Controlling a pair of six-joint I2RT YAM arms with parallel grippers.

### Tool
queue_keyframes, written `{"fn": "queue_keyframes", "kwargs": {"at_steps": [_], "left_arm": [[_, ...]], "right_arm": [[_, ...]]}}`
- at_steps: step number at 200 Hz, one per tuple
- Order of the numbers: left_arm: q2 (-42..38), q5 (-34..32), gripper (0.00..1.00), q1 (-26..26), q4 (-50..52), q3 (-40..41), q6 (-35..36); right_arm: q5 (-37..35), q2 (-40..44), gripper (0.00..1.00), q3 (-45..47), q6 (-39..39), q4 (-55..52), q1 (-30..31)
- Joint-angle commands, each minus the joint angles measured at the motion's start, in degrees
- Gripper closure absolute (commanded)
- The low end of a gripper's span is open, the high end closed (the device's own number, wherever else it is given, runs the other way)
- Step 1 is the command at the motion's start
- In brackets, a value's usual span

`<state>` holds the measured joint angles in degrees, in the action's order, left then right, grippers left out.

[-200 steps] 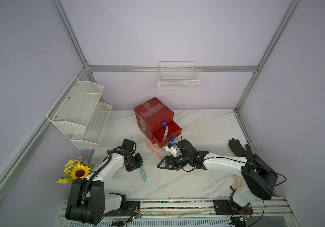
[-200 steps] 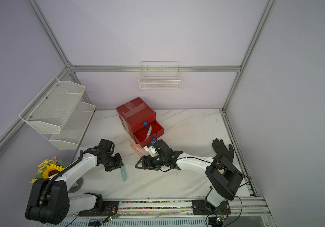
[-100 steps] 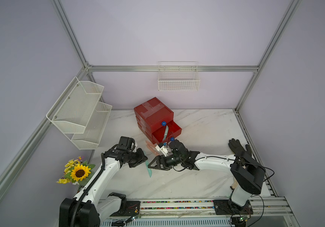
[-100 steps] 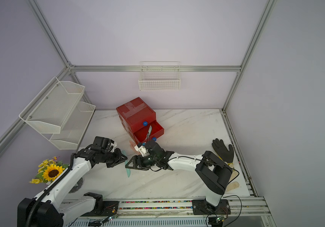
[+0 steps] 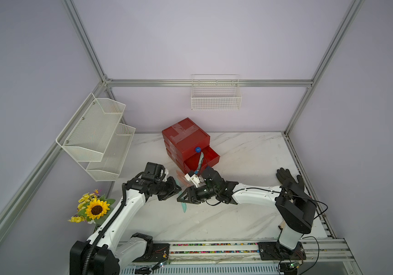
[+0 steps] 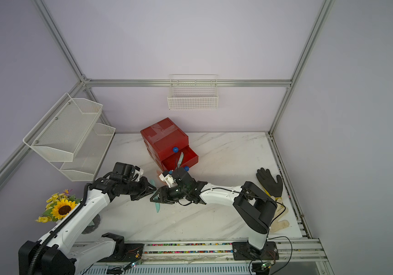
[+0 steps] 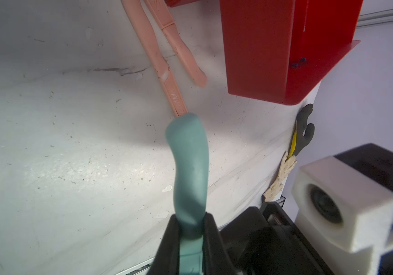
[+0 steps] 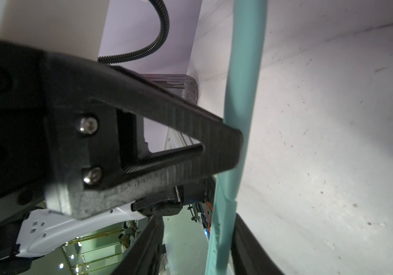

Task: Place the fruit knives into the drawer by color
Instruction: Pick up the fruit knife from the center of the board, then place the fruit knife in the drawer.

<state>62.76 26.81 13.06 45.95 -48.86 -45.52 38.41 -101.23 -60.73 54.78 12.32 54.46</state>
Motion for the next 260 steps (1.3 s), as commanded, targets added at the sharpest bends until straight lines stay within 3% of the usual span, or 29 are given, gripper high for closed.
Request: {"fn": "queue_keyframes", "kwargs": {"at_steps": [1, 26, 47, 52, 65, 74, 77, 111, 152, 176, 216, 260], "left_arm": [[-0.45, 0.44, 0.89, 0.56, -0.33, -1.85, -0.74], [-0.11, 0.48, 0.88, 0.65, -0.30, -2.41, -0.90], [0.70, 0.50, 0.80, 0.67, -0.67, -3.74, -0.75], [1.05, 0.37, 0.71, 0.65, -0.70, -4.41, -0.40], [2.47, -0.47, 0.27, 0.59, 0.05, -7.12, 1.14], [4.02, -1.90, 0.03, 0.56, 1.56, -10.19, 2.70], [4.52, -2.44, 0.00, 0.56, 2.29, -11.33, 3.15], [10.69, -6.19, 0.00, 0.41, 5.37, -23.21, 6.32], [15.21, -5.79, 0.00, 0.39, 3.45, -28.97, 5.29], [16.07, -6.51, 0.00, 0.39, 3.26, -30.67, 5.42], [16.26, -6.88, 0.00, 0.39, 3.01, -30.49, 4.94], [15.15, -7.21, 0.00, 0.34, 2.46, -29.46, 3.77]], "right_arm": [[-1.15, -0.68, 0.69, -1.84, -1.41, -1.97, 0.39], [-1.58, -0.30, 1.00, -2.15, -1.69, -2.45, 0.39], [-2.38, 0.36, 1.00, -2.51, -1.72, -3.49, 0.34], [-2.54, 0.69, 1.00, -2.59, -1.63, -3.68, 0.30], [-3.46, 1.95, 1.00, -2.66, -1.07, -4.30, -0.36], [-3.99, 3.20, 1.00, -2.38, -0.37, -4.34, -1.24], [-4.19, 3.56, 1.00, -2.18, -0.04, -4.32, -1.58], [-4.80, 8.02, 1.00, -1.01, 6.05, -5.73, -7.84], [-3.56, 10.02, 1.00, -4.43, 14.29, -7.68, -16.12], [-3.35, 10.34, 1.00, -3.97, 21.87, -7.02, -20.42], [-5.69, 9.93, 1.00, 1.35, 40.10, 9.03, -23.32], [-4.47, 3.25, 1.00, -1.59, 45.29, 15.31, -23.43]]}}
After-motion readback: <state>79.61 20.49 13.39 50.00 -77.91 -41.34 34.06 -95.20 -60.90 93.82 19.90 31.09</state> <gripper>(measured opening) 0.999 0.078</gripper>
